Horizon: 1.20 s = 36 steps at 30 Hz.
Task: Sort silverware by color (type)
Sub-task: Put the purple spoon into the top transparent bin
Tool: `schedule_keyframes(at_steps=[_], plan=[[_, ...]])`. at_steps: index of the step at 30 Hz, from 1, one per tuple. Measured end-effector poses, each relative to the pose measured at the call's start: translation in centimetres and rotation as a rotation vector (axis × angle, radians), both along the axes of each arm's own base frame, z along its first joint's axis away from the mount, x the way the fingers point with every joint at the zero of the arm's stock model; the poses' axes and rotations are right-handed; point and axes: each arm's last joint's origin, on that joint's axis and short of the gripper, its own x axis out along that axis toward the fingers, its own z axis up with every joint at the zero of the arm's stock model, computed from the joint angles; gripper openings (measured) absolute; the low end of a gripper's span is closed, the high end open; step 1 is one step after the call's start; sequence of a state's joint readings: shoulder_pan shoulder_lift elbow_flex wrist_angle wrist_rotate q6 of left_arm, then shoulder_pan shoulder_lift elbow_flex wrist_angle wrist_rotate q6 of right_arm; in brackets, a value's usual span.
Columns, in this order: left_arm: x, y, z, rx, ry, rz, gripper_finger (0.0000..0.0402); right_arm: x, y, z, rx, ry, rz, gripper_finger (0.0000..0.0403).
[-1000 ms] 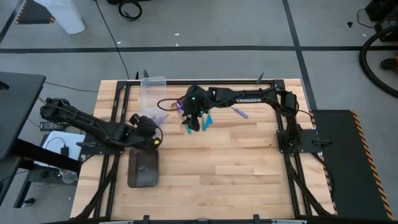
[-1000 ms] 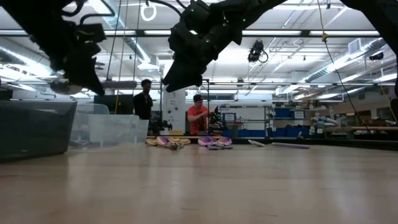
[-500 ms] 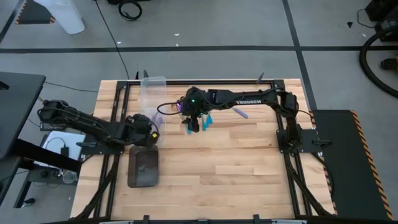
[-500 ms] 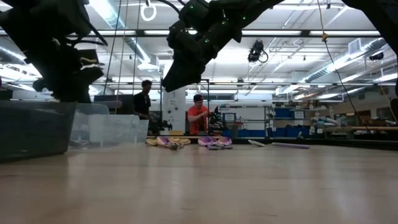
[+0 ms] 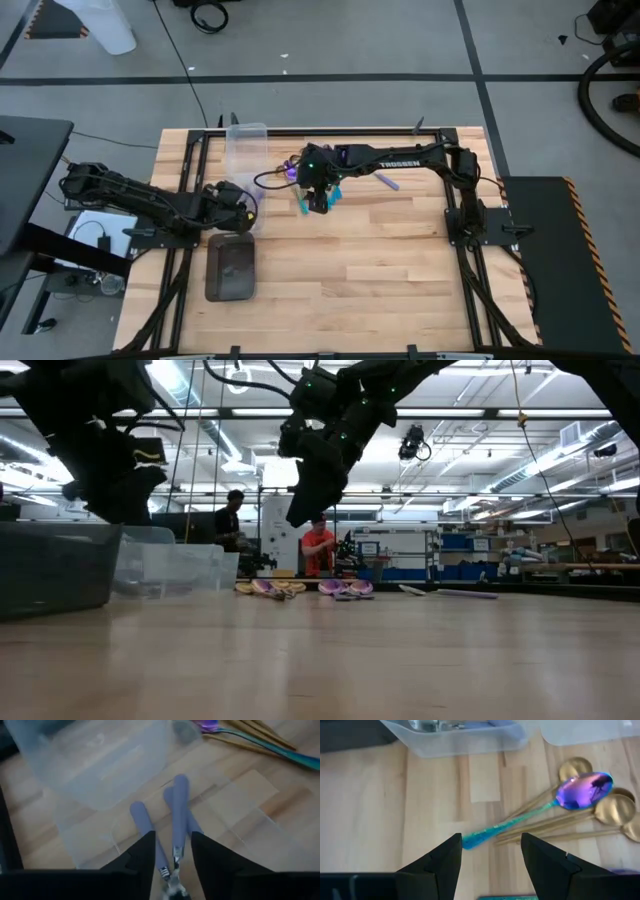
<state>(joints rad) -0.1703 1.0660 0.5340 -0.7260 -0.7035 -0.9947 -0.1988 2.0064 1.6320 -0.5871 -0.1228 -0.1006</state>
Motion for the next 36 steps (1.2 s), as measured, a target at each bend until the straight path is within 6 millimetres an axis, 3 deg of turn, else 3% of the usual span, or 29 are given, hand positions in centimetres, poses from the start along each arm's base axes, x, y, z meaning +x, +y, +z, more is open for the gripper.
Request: schedule_keyframes(at_steps=[4, 14, 19, 25, 30, 36], plan=[[0.7, -0.1, 1.3, 0.038, 0.03, -0.097, 0.0155, 0.2, 0.1, -0.6, 0.004, -0.039, -0.019, 0.0214], [1.6, -0.3, 3.3, 0.125, 0.104, -0.254, 0.0157, -0.4, -0.6, -5.0, -0.226, -0.152, -0.222, 0.0214], [1.8, -0.3, 3.9, 0.157, 0.128, -0.301, 0.0157, -0.5, -0.8, -5.5, -0.237, -0.188, -0.309, 0.0208], [1.8, -0.3, 3.9, 0.174, 0.147, -0.319, 0.0157, -1.5, -0.9, -7.0, -0.241, -0.021, -0.435, 0.0193], [1.8, -0.3, 3.9, 0.174, 0.146, -0.321, 0.0157, -3.5, -1.9, -7.9, -0.204, 0.163, -0.558, 0.0186], [1.8, -0.3, 3.9, 0.175, 0.149, -0.324, 0.0157, -4.5, -3.8, -8.1, -0.167, 0.2, -0.649, 0.0185]])
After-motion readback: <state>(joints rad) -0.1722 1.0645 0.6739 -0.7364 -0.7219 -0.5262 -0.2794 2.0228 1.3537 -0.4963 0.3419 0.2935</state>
